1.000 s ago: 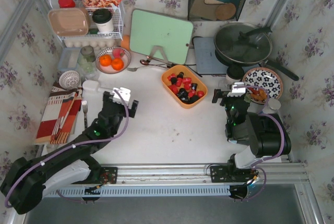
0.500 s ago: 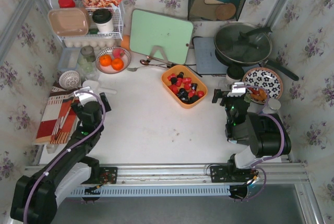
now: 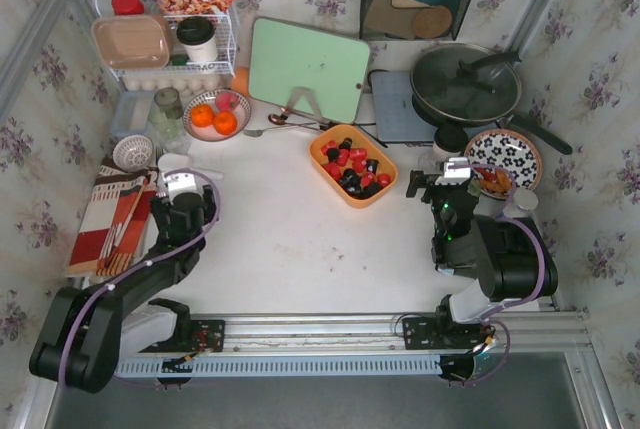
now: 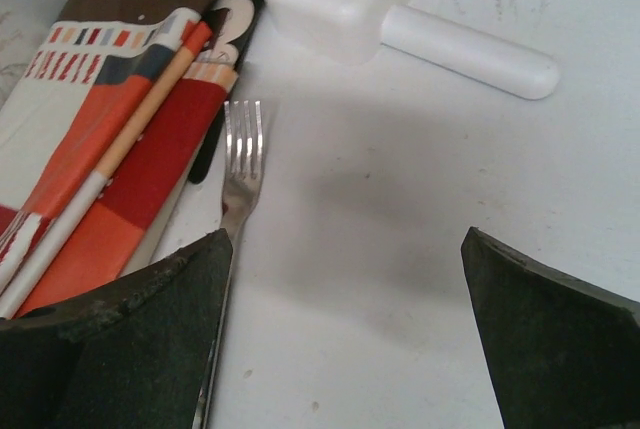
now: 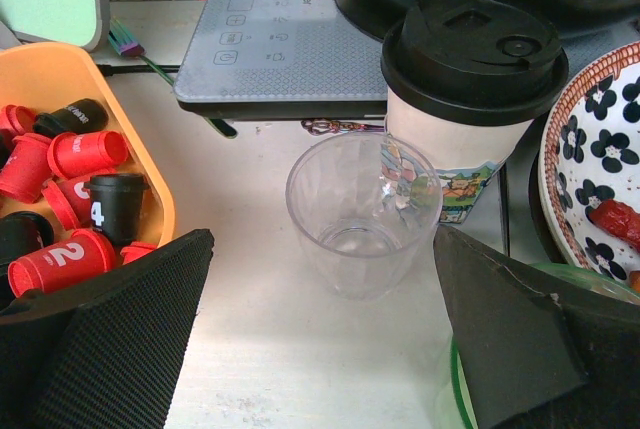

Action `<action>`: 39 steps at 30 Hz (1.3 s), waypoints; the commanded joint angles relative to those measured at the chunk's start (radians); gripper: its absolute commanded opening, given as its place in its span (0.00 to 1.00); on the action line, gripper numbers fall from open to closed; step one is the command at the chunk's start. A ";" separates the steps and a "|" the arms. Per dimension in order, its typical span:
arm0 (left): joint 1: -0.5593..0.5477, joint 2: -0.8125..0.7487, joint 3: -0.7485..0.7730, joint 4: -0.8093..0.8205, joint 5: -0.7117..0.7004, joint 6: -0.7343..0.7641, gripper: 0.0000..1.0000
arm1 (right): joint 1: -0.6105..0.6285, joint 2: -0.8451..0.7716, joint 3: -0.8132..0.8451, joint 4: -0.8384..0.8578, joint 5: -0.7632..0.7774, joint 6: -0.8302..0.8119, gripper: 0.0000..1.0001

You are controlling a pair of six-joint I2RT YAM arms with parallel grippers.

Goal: Mix the coffee capsules in the storage basket

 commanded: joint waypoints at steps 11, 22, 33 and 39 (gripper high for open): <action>0.002 0.260 0.144 0.207 0.161 0.230 1.00 | 0.000 -0.003 0.003 -0.010 -0.004 0.013 1.00; 0.109 0.339 0.018 0.524 0.280 0.248 1.00 | -0.001 -0.002 0.003 -0.010 -0.005 0.012 1.00; 0.210 0.419 0.126 0.375 0.399 0.165 1.00 | -0.001 -0.003 0.003 -0.010 -0.004 0.013 1.00; 0.253 0.419 0.142 0.340 0.460 0.131 1.00 | -0.001 -0.003 0.003 -0.010 -0.004 0.013 1.00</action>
